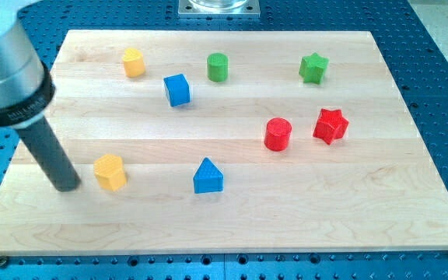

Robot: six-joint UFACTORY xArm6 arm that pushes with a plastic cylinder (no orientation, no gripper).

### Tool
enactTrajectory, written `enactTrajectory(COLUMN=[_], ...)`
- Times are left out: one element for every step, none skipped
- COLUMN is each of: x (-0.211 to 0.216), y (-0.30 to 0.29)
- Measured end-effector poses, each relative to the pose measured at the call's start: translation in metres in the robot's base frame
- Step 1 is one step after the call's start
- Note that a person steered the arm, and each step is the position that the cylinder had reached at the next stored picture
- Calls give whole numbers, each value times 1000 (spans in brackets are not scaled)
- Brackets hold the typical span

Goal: Push the hexagon below the triangle

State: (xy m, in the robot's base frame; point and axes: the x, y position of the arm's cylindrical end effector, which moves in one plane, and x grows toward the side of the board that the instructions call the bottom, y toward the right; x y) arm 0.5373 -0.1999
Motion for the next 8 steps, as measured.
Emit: enactTrajectory(x=[-18, -41, -12, -13, -14, 10, 13, 32], y=[12, 25, 87, 98, 52, 24, 32, 55])
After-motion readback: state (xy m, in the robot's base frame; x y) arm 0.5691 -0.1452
